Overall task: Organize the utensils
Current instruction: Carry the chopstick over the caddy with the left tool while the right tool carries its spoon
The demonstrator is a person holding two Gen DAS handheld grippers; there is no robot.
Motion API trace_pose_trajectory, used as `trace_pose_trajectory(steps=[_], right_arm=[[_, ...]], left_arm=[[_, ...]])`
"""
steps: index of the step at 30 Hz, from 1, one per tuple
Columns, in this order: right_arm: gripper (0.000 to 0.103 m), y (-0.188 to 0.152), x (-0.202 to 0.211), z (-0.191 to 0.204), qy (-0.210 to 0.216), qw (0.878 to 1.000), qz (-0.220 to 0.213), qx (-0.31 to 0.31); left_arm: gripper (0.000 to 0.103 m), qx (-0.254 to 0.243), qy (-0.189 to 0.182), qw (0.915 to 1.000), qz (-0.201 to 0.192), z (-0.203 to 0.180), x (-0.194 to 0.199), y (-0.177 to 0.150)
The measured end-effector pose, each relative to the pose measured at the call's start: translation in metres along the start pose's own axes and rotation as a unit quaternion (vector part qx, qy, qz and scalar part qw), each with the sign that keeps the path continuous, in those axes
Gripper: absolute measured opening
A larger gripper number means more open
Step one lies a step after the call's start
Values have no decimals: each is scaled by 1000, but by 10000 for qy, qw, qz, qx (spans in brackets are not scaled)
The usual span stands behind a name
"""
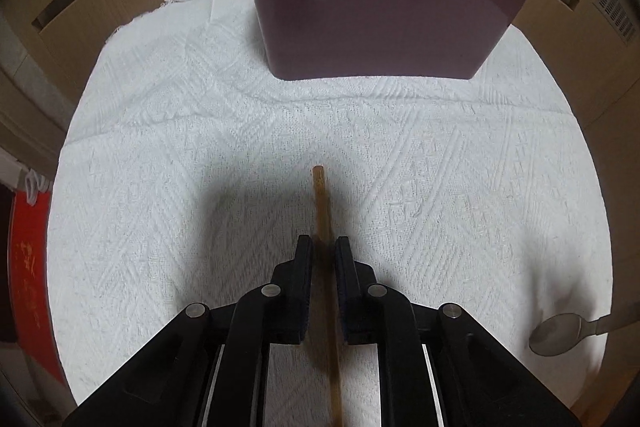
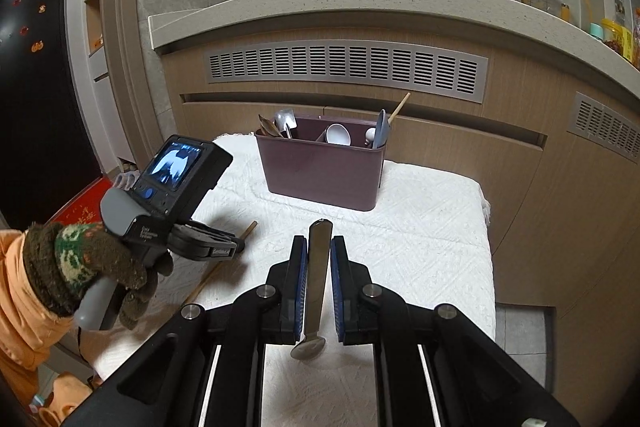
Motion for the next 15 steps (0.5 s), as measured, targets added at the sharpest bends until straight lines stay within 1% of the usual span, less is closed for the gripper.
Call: trace_pose_trajectory(steps=[2,3,4,5,6,8,9,11,13,14,15], right_arm=[[11,0,0,-1,10,10000,4,-7],[11,0,0,-2,15,10000,6,-13],[11,-1,0,-2,23,10000,10,-21],[11,-1,1,-3,30,10000,11,-29],[11,-1,1,-3,37,10000,13,-35],[11,-1,2,-4,58,10000,8,-42],[11,-1,3,-3,61,10000,9,-48],[11,-2,3,-5,73,10000,16,-63],[11,-1,3,-6,91,9999,29,-68],[11,-1,3,-6,88,9999,32,-57],[11,-1,3,-6,84,9999,32,-48]], left_arm=[[21,57,-179,9998,116,2,-1,2],[31,68,-330,9993,177,3,-2,5],[52,70,-574,9980,240,3,-3,6],[63,57,-847,9959,302,1,-4,8],[79,23,-1006,9943,349,-1,-6,9],[80,-97,-930,9951,326,-9,-9,8],[80,-95,-847,9961,211,-11,-9,7],[67,-136,-715,9973,-33,-11,-5,3],[28,-128,-428,9987,-250,-5,0,0],[21,-112,-311,9988,-375,0,4,-3],[10,-102,-287,9984,-470,1,7,-10]])
Point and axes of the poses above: each gripper's, at about its wrist camera, not at the fingertips, and x roughly against the way its jaws point, z to its left, y to its top, the point moved 1 cm from there along -x, roughly the way its jaws point, and after that the axes turned 15 degrees about -y, right-handed, at the moved point
